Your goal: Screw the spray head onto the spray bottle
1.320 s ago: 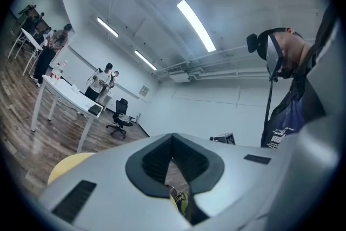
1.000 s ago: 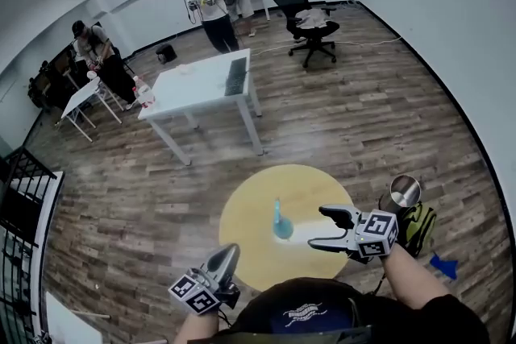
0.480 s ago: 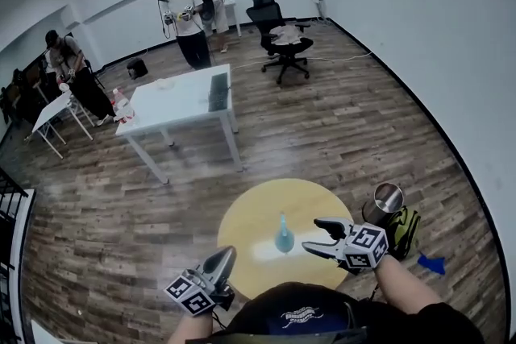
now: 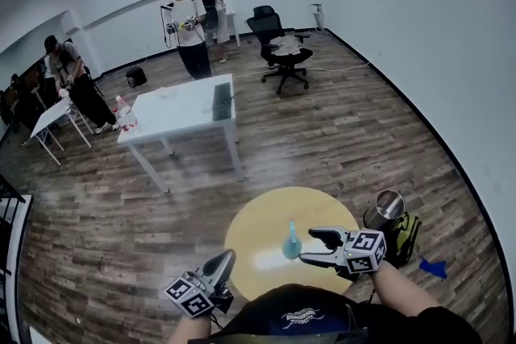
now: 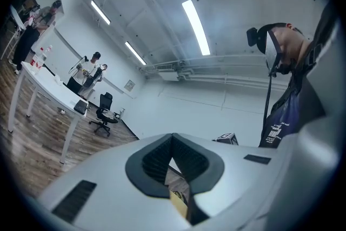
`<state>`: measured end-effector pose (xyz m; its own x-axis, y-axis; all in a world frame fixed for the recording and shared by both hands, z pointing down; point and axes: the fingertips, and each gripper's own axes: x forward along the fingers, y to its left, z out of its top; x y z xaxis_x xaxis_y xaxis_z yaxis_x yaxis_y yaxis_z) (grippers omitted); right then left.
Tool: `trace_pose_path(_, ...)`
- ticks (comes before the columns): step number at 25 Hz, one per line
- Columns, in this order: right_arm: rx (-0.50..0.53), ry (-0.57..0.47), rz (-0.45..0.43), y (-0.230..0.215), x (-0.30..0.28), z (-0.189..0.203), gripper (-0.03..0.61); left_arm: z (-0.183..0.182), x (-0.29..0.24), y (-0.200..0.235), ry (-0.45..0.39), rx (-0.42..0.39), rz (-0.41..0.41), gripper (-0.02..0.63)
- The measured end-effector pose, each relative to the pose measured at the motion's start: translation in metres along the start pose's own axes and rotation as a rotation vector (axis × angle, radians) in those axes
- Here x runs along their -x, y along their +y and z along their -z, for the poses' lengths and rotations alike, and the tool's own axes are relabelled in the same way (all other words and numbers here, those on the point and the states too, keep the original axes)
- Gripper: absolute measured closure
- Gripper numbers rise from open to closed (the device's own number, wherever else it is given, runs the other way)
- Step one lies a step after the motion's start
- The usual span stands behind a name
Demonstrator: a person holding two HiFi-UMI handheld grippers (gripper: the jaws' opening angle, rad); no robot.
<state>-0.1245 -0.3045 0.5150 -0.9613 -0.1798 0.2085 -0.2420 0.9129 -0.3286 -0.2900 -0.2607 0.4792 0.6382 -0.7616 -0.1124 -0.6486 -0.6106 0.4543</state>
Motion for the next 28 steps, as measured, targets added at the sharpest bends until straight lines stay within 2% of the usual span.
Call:
trace_pose_path(5, 0.042, 0.001, 0.015, -0.006, 0.007, -0.002, 0.287, 0.0, -0.009, -0.006, -0.003, -0.008, -0.002, 0.607)
trace_pose_path(8, 0.049, -0.024, 0.003, -0.012, 0.018, -0.006, 0.351, 0.006, -0.017, -0.012, -0.003, -0.009, -0.012, 0.607)
trace_pose_path(9, 0.023, -0.043, 0.02, -0.019, 0.024, -0.008, 0.428, 0.009, -0.02, -0.015, -0.001, -0.008, -0.015, 0.607)
trace_pose_path(10, -0.013, -0.064, 0.047, -0.028, 0.03, -0.01, 0.552, 0.012, -0.023, -0.018, 0.0, -0.008, -0.018, 0.607)
trace_pose_path(12, -0.061, -0.102, 0.089, -0.043, 0.04, -0.013, 0.554, 0.017, -0.026, -0.024, 0.003, -0.007, -0.023, 0.607)
trace_pose_path(13, -0.054, -0.111, 0.091, -0.046, 0.043, -0.013, 0.554, 0.019, -0.028, -0.026, 0.005, -0.007, -0.024, 0.607)
trace_pose_path(16, 0.019, -0.106, 0.052, -0.041, 0.047, -0.007, 0.554, 0.024, -0.033, -0.032, 0.011, -0.011, -0.03, 0.607)
trace_pose_path(17, 0.015, -0.107, 0.036, -0.041, 0.048, -0.004, 0.554, 0.027, -0.034, -0.034, 0.013, -0.011, -0.034, 0.607)
trace_pose_path(18, -0.021, -0.117, 0.018, -0.042, 0.048, -0.003, 0.554, 0.029, -0.036, -0.035, 0.014, -0.01, -0.039, 0.607)
trace_pose_path(21, -0.214, -0.168, -0.019, -0.056, 0.048, -0.002, 0.555, 0.036, -0.039, -0.037, 0.019, -0.008, -0.048, 0.607)
trace_pose_path(22, -0.231, -0.169, -0.02, -0.059, 0.048, 0.0, 0.555, 0.038, -0.039, -0.037, 0.022, -0.008, -0.052, 0.607)
trace_pose_path(23, -0.205, -0.153, -0.018, -0.059, 0.046, 0.003, 0.555, 0.039, -0.039, -0.037, 0.025, -0.007, -0.056, 0.607)
trace_pose_path(26, -0.038, -0.076, -0.028, -0.046, 0.039, 0.016, 0.555, 0.042, -0.036, -0.037, 0.033, -0.005, -0.072, 0.607)
trace_pose_path(28, -0.037, -0.073, -0.071, -0.039, 0.034, 0.02, 0.555, 0.044, -0.034, -0.037, 0.036, -0.003, -0.08, 0.607)
